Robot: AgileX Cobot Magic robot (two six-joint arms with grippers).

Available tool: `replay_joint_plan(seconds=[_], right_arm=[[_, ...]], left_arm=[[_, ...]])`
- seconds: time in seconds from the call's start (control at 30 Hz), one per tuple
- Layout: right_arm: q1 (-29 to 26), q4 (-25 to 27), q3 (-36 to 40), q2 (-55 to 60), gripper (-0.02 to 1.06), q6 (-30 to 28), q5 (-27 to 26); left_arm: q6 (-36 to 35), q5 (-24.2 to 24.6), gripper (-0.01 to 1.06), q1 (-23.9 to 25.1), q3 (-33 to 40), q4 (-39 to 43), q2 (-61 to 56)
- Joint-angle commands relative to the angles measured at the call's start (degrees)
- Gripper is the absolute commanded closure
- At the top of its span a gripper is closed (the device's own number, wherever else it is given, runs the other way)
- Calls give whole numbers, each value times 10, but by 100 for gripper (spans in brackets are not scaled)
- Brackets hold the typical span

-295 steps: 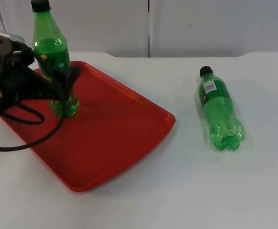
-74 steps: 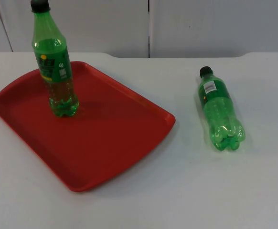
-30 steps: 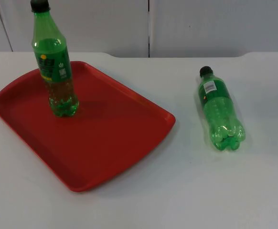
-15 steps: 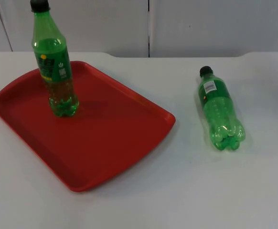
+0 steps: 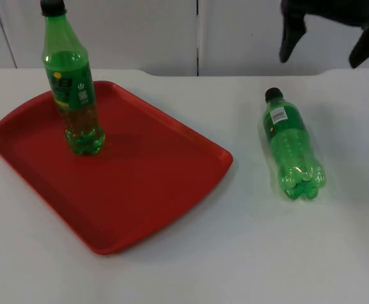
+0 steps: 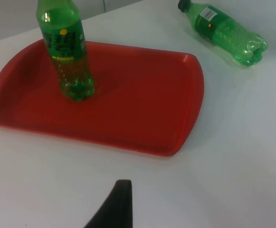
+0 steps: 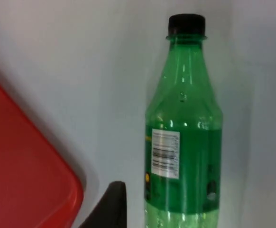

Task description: Place the bottle upright on the tray.

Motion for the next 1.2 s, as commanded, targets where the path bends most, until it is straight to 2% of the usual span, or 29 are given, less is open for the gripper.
replay_joint_plan(seconds=[0.0, 0.1, 0.33, 0.43, 0.5, 0.67, 0.93, 1.17], right_arm=[[19, -35, -24, 26, 6, 37, 3], [37, -61, -47, 52, 6, 69, 4], [50, -64, -67, 103, 6, 145, -3], [50, -100, -67, 110, 6, 177, -4], [50, -110, -67, 112, 6, 182, -4], [37, -76, -67, 126, 6, 180, -19], [34, -71, -67, 157, 6, 173, -20], [34, -57, -67, 169, 6, 171, -80]], left_arm=[[0, -1, 0, -4, 3, 1, -2], [0, -1, 0, -4, 3, 1, -2], [0, -1, 0, -4, 3, 1, -2], [0, -1, 0, -4, 3, 1, -2], [0, -1, 0, -4, 3, 1, -2], [0, -1, 0, -4, 3, 1, -2], [0, -1, 0, -4, 3, 1, -2], [0, -1, 0, -4, 3, 1, -2]])
